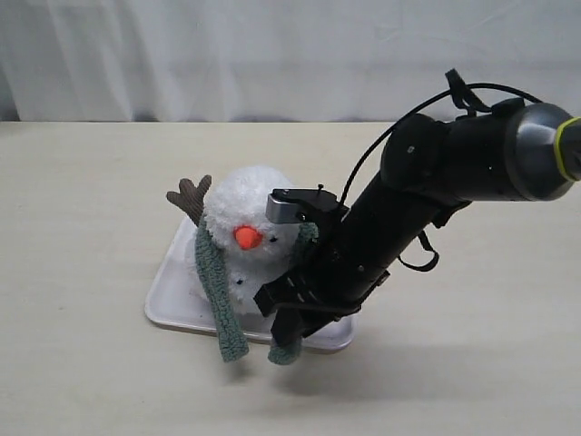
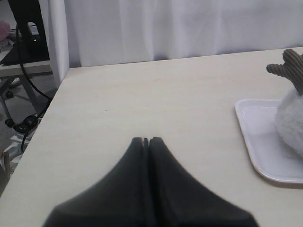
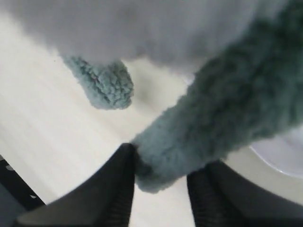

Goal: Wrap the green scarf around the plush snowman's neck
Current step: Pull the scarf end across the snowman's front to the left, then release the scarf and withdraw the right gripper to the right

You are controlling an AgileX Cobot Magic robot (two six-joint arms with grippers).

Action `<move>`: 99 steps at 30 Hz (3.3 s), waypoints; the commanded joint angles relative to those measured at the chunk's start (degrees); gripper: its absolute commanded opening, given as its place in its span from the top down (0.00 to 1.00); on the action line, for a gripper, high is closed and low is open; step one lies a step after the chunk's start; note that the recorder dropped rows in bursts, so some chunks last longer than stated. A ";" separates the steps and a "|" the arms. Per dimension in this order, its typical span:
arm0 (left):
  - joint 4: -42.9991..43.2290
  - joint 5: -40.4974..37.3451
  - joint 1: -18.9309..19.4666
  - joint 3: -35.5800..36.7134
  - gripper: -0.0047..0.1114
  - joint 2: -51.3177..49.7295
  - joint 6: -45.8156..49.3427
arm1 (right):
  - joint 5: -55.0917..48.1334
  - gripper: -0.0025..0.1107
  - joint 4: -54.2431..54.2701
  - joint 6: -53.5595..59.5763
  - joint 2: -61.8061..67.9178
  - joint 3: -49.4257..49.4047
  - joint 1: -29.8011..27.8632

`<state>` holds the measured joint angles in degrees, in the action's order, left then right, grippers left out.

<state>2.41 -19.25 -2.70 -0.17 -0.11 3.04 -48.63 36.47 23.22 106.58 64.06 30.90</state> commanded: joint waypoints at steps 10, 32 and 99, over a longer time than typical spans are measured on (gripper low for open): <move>-0.12 0.71 -0.37 0.17 0.96 0.11 -0.14 | -1.35 0.94 18.75 15.65 -0.04 -0.48 -0.13; -0.12 0.71 -0.37 0.17 0.96 0.11 -0.14 | 3.65 0.94 37.74 36.53 3.43 -0.48 -0.13; -0.12 0.71 -0.37 0.17 0.96 0.11 -0.14 | 22.68 0.48 -17.34 -15.44 -1.82 -8.99 -7.03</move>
<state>2.41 -19.25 -2.70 -0.17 -0.11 3.04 -27.02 11.81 0.00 103.98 55.34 24.23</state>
